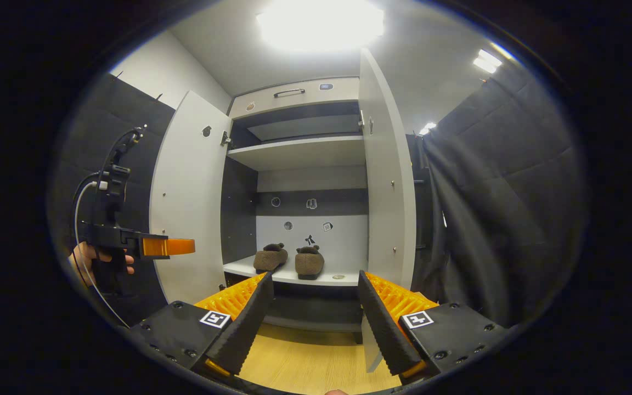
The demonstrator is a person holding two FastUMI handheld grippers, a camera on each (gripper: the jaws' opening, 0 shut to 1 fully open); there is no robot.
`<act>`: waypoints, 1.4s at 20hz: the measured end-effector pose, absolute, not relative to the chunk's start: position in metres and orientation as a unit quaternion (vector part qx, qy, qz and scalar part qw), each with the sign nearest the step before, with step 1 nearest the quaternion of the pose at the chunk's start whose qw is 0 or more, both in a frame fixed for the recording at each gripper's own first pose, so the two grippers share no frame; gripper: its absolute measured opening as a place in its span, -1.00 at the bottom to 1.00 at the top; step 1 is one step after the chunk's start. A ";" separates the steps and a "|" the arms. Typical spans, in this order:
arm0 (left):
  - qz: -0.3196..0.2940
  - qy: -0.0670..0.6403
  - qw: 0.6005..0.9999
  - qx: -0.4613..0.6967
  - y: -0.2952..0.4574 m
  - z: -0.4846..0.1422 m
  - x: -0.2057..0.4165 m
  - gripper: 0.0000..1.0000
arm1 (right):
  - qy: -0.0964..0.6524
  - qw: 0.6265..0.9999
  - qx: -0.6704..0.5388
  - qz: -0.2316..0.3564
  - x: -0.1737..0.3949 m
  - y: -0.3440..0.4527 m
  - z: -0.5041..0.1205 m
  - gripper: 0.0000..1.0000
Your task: Grab one shoe with the right hand and put it into the shoe cabinet, grab the other shoe with the left hand and put it into the shoe cabinet; then close the right door with the right hand and the left door with the left hand.
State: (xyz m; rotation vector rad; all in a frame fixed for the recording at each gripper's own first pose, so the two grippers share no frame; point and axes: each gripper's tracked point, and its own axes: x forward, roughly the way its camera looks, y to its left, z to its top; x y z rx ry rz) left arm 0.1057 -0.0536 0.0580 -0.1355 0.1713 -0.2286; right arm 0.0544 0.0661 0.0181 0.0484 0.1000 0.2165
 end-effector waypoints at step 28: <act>-0.039 0.083 0.992 -0.089 0.059 0.042 0.060 0.89 | 0.055 0.981 0.019 -0.184 0.127 -0.125 0.052 0.95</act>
